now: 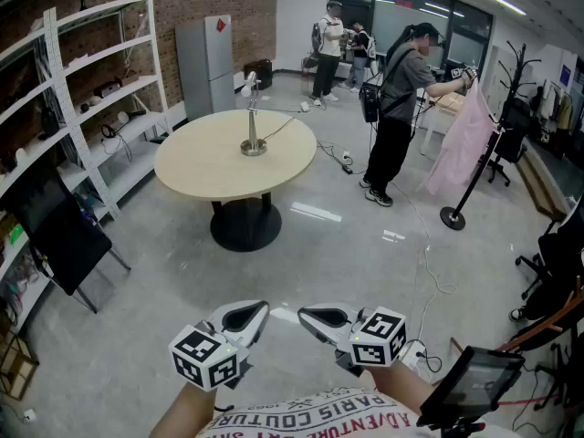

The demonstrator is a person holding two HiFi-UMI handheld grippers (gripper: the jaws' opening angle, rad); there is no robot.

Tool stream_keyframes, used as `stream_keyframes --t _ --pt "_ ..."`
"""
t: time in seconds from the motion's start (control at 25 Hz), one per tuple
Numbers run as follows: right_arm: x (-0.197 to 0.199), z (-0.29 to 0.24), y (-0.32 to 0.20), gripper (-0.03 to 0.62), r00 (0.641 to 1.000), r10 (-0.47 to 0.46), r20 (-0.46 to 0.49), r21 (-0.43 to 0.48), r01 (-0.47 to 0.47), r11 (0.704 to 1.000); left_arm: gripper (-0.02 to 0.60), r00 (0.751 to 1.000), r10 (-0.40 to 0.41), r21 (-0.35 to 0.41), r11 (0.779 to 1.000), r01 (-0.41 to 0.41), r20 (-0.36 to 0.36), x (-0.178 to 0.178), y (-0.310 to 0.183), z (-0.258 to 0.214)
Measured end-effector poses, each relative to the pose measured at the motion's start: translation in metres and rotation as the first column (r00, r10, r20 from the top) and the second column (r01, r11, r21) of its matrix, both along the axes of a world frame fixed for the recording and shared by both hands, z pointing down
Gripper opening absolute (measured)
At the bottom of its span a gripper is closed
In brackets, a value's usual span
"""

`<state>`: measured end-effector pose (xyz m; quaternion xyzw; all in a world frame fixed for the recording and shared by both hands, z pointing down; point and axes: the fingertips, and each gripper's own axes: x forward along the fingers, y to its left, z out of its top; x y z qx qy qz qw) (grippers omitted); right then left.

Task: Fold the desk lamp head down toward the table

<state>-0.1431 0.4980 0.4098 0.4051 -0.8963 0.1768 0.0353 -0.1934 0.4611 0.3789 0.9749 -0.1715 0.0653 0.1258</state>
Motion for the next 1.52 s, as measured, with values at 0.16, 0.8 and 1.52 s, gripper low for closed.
stream_keyframes --t 0.16,0.8,1.52 --pt "-0.001 -0.002 -0.007 0.003 1.000 0.002 0.024 0.004 -0.002 1.000 0.002 1.000 0.003 -0.004 1.000 -0.003 0.011 -0.003 -0.003 0.003" --pt "-0.011 -0.029 -0.002 0.003 0.999 -0.001 0.037 0.043 -0.001 0.999 0.002 1.000 0.017 0.023 1.000 -0.017 -0.014 -0.011 0.003 -0.012" --pt "-0.020 -0.048 0.002 0.005 0.996 -0.031 0.082 0.085 0.024 0.996 0.002 0.999 0.023 0.003 1.000 -0.023 -0.047 -0.021 -0.003 -0.018"
